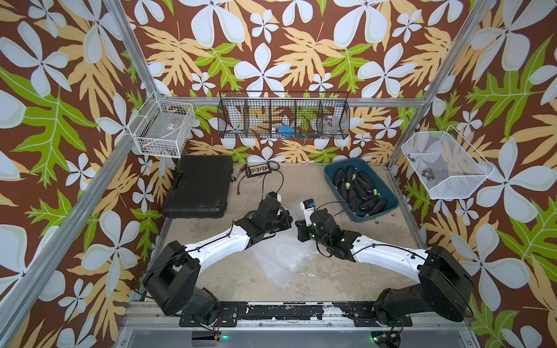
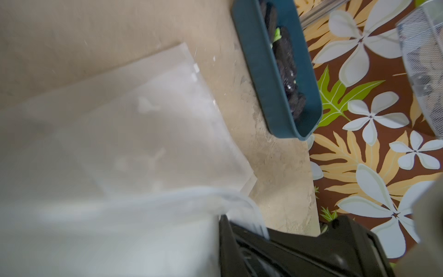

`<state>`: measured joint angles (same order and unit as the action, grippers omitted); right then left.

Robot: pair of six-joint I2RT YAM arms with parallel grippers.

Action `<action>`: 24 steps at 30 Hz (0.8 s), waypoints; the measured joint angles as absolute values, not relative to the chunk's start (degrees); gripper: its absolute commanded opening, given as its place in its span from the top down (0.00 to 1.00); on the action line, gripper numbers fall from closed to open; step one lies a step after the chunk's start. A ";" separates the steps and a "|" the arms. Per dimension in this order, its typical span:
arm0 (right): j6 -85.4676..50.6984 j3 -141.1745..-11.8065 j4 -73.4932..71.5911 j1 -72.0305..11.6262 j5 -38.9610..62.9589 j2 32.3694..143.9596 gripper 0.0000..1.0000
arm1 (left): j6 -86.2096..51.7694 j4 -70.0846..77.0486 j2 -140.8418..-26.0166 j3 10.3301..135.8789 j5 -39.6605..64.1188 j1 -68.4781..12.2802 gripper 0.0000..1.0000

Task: Place the eggplant in a zip-top bag and seal the zipper
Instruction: Open the zipper food storage bag.

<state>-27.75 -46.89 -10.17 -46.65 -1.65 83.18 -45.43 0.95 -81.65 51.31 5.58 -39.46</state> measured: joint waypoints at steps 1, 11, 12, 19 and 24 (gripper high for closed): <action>-27.09 -48.29 -10.24 -47.55 -0.93 83.61 1.00 | -44.45 -0.49 -79.15 50.85 4.38 -39.33 1.00; -24.99 -62.11 -12.86 -57.80 4.71 87.26 0.99 | -38.24 -26.26 -59.22 58.46 -9.06 -38.79 1.00; -25.02 -63.57 -13.52 -58.85 5.15 87.77 0.99 | -37.54 -29.17 -58.08 60.16 -10.41 -38.79 1.00; -29.80 -64.31 -19.68 -60.73 10.41 87.92 0.99 | -36.18 -41.78 -56.75 68.07 -13.04 -38.79 1.00; -37.08 -55.68 -23.83 -54.22 12.01 84.99 0.99 | -34.06 -42.19 -66.13 68.79 -11.25 -38.79 1.00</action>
